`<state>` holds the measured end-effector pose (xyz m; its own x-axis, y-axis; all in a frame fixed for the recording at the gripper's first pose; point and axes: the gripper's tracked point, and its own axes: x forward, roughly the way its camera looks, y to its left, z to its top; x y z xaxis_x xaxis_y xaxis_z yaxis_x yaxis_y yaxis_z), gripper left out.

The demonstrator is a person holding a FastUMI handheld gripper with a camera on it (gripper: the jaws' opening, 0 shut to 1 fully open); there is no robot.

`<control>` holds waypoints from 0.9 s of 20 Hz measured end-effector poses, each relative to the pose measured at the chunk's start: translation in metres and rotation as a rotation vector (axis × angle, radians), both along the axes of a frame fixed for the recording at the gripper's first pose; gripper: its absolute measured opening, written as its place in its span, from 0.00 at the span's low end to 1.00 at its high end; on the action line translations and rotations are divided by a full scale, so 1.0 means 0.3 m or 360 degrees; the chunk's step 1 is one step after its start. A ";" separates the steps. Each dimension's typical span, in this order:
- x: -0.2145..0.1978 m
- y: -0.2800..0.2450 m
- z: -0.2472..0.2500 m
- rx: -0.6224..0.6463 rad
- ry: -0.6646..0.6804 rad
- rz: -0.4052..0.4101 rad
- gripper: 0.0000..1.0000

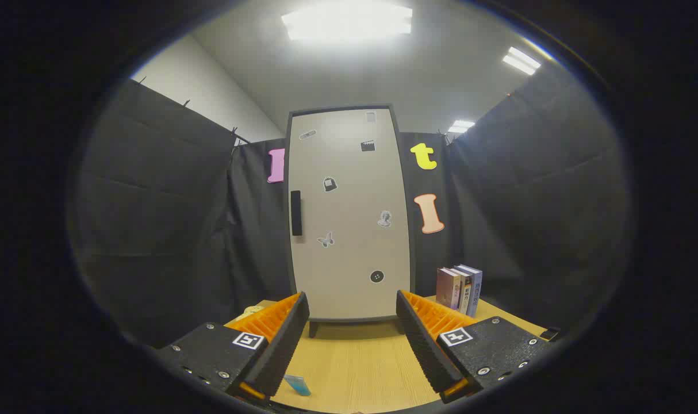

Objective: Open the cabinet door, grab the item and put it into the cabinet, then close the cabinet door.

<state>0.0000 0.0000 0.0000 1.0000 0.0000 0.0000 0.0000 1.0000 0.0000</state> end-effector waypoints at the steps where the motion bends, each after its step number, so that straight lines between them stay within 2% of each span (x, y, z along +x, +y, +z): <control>1: -0.002 0.001 0.001 0.0002 0.0000 0.0002 0.95; 18: 0.008 -0.001 -0.004 -0.0009 0.0014 0.0006 0.95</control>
